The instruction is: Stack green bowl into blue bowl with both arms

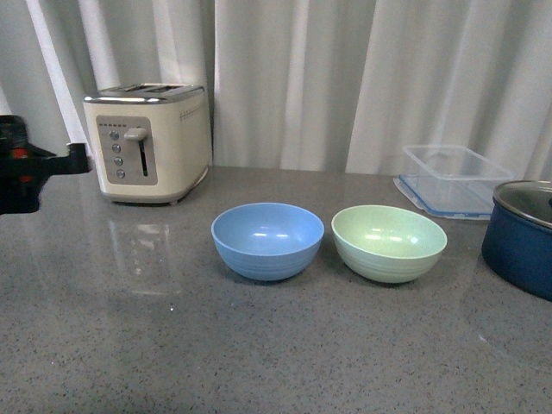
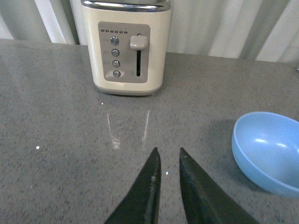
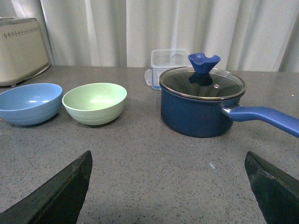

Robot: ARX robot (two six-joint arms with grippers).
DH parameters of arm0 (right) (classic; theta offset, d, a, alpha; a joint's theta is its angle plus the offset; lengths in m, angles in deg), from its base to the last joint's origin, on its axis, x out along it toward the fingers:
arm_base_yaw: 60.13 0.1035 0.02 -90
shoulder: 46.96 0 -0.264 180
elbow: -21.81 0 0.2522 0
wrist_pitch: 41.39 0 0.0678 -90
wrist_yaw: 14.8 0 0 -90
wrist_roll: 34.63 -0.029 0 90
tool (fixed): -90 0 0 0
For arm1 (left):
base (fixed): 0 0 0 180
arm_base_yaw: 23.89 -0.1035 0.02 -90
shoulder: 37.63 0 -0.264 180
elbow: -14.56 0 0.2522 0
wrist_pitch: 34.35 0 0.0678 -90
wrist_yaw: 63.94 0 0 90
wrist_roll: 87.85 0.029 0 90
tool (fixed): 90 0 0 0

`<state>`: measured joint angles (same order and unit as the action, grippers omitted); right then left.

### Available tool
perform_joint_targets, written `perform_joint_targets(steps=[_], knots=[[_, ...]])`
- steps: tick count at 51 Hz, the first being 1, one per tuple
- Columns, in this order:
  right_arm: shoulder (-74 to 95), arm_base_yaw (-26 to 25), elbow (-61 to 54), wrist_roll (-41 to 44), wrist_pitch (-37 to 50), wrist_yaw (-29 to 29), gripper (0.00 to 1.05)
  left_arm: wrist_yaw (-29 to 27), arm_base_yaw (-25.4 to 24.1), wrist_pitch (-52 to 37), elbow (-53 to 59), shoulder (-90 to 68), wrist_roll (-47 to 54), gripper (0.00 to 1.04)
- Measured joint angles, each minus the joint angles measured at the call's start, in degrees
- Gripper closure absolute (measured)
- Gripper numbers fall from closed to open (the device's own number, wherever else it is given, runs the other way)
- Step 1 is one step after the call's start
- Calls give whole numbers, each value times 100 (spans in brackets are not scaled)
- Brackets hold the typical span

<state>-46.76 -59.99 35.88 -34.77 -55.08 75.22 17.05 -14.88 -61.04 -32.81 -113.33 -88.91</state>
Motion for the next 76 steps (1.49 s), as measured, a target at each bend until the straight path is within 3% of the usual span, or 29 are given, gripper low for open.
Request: perform_joint_targets(steps=[2,23,25,30,58,76], knots=[[0,0,0,0,0,-2,10,83,-68,-157,345,293,7,101],[0,0,0,0,0,-2,10,485,-481,-420,2070,1768,59,101],[0,0,0,0,0,-2,10,804,-660,-387,2201,1934,61,101],[0,0,0,0,0,-2,10,872,-863,-264,2457,2310,61,101],[0,0,0,0,0,2,10,905,-892,557,3237,4000,63,101],[0,0,0,0,-2,4,10,901,-892,1547,3239,5042,63,101]])
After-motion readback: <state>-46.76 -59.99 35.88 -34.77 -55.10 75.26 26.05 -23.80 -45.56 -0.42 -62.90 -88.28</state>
